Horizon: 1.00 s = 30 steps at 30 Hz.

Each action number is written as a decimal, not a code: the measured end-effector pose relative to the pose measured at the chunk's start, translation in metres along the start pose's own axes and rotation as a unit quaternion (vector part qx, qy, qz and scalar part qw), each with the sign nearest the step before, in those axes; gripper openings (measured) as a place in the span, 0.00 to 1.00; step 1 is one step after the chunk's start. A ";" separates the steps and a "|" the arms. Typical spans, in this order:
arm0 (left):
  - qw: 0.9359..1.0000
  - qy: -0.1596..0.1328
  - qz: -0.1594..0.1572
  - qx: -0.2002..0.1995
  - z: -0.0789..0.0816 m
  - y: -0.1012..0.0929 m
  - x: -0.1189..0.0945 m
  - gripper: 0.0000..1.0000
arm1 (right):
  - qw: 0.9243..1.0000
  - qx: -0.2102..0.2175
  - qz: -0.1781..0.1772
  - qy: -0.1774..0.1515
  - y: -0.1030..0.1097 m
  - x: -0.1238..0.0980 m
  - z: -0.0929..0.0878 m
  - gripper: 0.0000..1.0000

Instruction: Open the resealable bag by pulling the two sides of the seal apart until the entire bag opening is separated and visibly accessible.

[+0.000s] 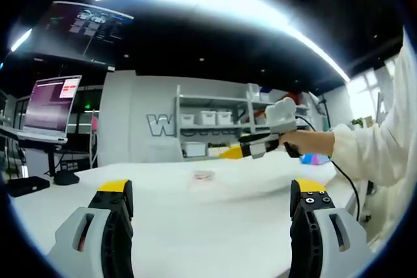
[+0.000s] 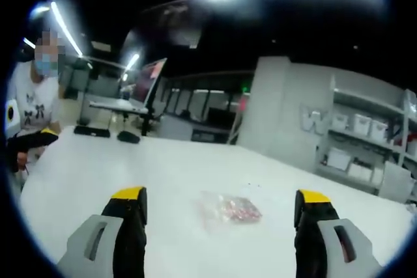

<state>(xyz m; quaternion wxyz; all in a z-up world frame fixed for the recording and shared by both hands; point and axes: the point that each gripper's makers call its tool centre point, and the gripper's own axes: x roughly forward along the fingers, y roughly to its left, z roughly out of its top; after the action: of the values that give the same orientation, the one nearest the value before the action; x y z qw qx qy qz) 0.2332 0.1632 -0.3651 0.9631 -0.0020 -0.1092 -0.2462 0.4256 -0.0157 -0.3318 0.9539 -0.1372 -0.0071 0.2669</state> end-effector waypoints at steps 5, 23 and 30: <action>1.000 0.003 -0.002 0.000 -0.002 -0.001 0.001 0.99 | 1.000 -0.002 0.001 0.002 0.002 -0.007 -0.002 0.94; 1.000 0.006 -0.003 -0.001 -0.005 -0.002 0.001 0.99 | 1.000 -0.011 -0.002 -0.006 0.007 -0.029 -0.006 0.94; 1.000 0.008 -0.002 -0.003 -0.007 -0.001 0.000 0.99 | 1.000 -0.023 -0.005 0.000 0.010 -0.037 -0.010 0.94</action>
<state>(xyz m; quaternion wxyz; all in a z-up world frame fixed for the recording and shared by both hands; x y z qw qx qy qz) 0.2342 0.1616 -0.3717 0.9634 -0.0025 -0.1011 -0.2484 0.3898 -0.0294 -0.3419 0.9517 -0.1589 -0.0141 0.2624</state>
